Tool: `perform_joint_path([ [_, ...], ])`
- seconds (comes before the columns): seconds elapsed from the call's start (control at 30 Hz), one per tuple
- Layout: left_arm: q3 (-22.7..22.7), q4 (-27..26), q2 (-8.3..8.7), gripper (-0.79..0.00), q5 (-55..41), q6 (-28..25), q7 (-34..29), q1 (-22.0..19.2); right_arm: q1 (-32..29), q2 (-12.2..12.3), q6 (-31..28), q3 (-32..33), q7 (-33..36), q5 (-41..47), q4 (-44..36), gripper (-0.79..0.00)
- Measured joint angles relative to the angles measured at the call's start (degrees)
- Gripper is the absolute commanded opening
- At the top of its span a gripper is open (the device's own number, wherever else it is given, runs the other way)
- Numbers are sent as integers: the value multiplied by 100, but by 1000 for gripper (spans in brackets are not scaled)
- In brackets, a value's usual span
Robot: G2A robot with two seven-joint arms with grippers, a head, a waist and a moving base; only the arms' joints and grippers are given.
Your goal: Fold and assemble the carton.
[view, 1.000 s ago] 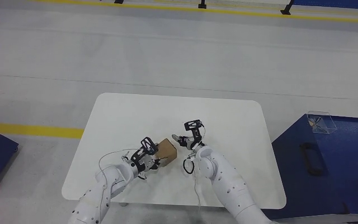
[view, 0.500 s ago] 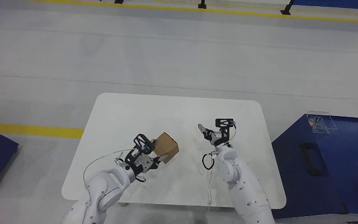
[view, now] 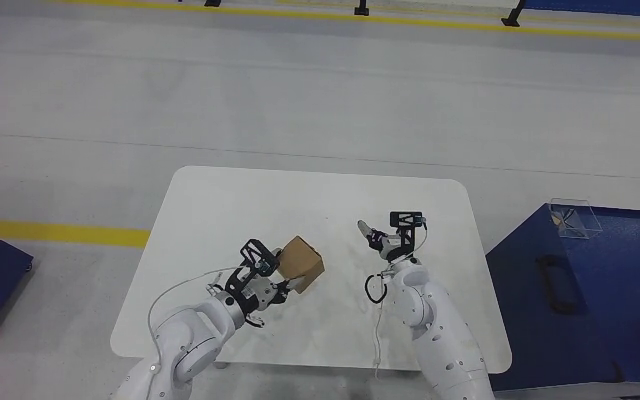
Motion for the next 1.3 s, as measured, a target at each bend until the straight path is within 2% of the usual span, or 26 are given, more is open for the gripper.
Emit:
perform_joint_path([
  [0.27, 31, 10, -9, -785, -252, -64, -64, 54, 0, 0, 0, 0, 0, 0, 0, 0],
  [0.33, 41, 47, -22, -785, -892, -192, -494, -27, 0, 0, 0, 0, 0, 0, 0, 0],
  [0.43, 40, 226, -50, -785, -2370, -103, -1626, -392, 0, 0, 0, 0, 0, 0, 0, 0],
  [0.53, 71, 683, -83, -785, -3916, -39, -2379, -761, -39, 7, 23, 16, -27, -33, -22, 0],
  [0.67, 169, 1694, -126, -785, -6110, -284, -3318, -1303, -146, 47, -4, 144, -40, -55, -130, 0],
  [0.8, 333, 2739, -179, -785, -7792, -426, -4085, -1743, -196, 76, -75, 226, 21, -16, -204, 0],
  [0.87, 460, 3313, -223, -785, -8381, -235, -4326, -1981, -217, 83, -109, 222, 55, 3, -224, 0],
  [0.97, 744, 3983, -317, -785, -8895, 155, -4602, -2334, -240, 92, -154, 193, 120, -16, -253, 0],
  [1.03, 901, 4290, -366, -785, -8892, 167, -4587, -2516, -247, 96, -138, 177, 123, -42, -268, 0],
  [1.3, 1648, 5100, -585, -785, -7855, 536, -3797, -3063, -199, 102, -132, 89, 201, -29, -228, 0],
])
